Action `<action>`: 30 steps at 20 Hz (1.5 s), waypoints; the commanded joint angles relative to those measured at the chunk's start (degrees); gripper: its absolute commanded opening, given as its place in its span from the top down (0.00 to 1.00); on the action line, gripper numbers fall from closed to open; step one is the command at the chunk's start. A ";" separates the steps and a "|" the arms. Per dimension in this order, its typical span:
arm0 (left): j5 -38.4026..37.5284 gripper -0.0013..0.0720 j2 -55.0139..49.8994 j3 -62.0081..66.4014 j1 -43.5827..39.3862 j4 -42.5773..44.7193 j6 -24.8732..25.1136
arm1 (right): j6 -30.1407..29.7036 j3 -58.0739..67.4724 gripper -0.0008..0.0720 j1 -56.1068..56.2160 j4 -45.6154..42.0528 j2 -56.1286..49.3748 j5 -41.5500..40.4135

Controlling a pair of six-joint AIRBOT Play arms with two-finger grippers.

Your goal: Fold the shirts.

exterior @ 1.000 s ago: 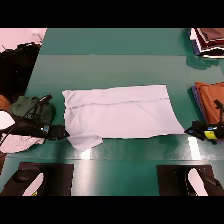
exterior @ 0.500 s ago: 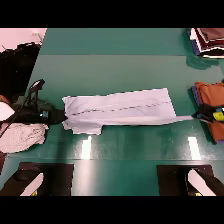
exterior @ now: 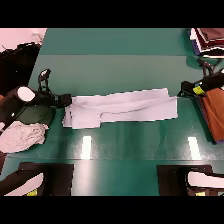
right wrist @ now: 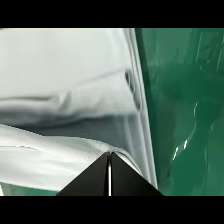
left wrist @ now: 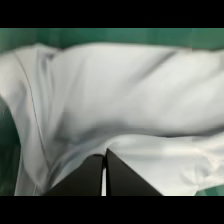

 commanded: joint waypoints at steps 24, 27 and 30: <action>0.52 0.95 -6.62 9.05 -9.11 -12.22 4.11 | -19.58 -3.17 0.20 -10.75 23.12 -19.54 8.22; 5.99 0.95 -10.80 9.73 -14.67 -14.53 4.09 | -19.91 -2.97 0.40 -7.58 25.59 -19.96 4.85; 5.88 0.95 -17.29 14.60 -18.64 -15.65 4.11 | -21.07 0.59 0.93 -4.94 25.44 -19.93 4.50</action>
